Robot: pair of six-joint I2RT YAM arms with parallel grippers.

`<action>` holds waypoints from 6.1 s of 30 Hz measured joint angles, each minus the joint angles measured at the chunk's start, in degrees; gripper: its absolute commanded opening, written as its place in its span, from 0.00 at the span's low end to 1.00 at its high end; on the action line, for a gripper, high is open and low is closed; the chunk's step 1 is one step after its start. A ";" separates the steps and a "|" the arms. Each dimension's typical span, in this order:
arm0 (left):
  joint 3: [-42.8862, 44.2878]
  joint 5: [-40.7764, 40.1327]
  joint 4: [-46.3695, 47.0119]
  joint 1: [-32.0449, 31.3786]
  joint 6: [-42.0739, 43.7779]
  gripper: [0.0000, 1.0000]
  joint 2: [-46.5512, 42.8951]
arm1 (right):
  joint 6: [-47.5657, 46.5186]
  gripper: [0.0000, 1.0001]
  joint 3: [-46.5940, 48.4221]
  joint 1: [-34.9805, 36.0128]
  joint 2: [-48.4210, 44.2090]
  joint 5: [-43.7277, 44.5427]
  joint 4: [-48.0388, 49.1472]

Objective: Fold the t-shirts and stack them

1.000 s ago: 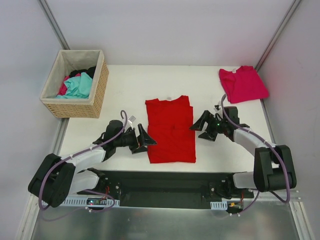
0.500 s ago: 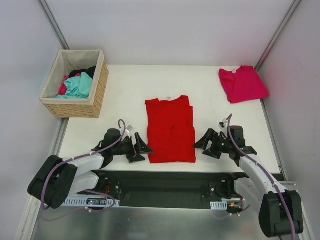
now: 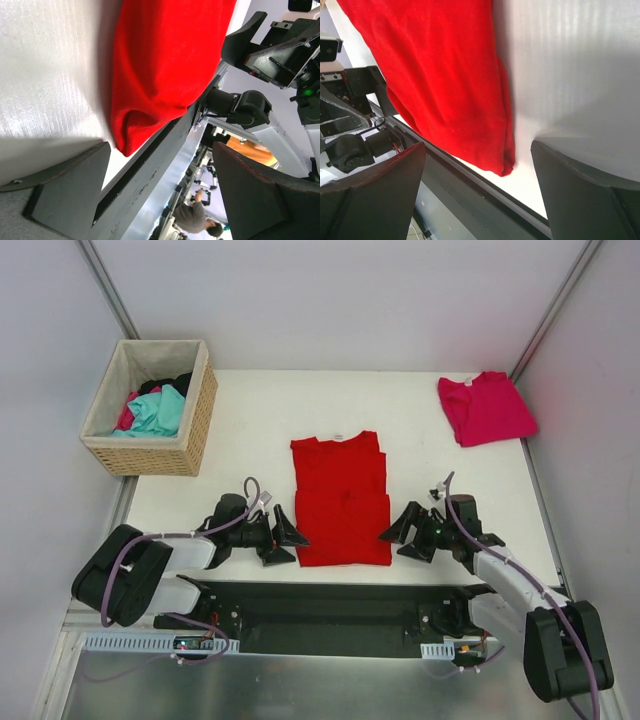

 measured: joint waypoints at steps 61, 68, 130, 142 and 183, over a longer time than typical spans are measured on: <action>3.91 -2.73 -6.78 -2.05 3.21 0.24 7.82 | 13.35 0.44 -3.32 18.93 -2.97 14.36 3.08; 3.96 -2.80 -7.04 -2.05 3.26 0.10 8.11 | 14.21 0.19 -3.30 19.89 -0.50 14.86 3.34; 44.48 -11.69 -38.40 6.38 13.64 0.00 6.80 | -4.50 0.01 47.58 8.39 25.64 20.70 -21.31; 55.19 -11.17 -38.49 7.56 14.95 0.00 19.08 | -5.38 0.01 59.34 3.63 38.16 17.92 -21.79; 98.82 -6.97 -41.90 16.92 17.18 0.79 59.95 | -1.77 0.81 103.49 -2.38 83.93 8.44 -16.68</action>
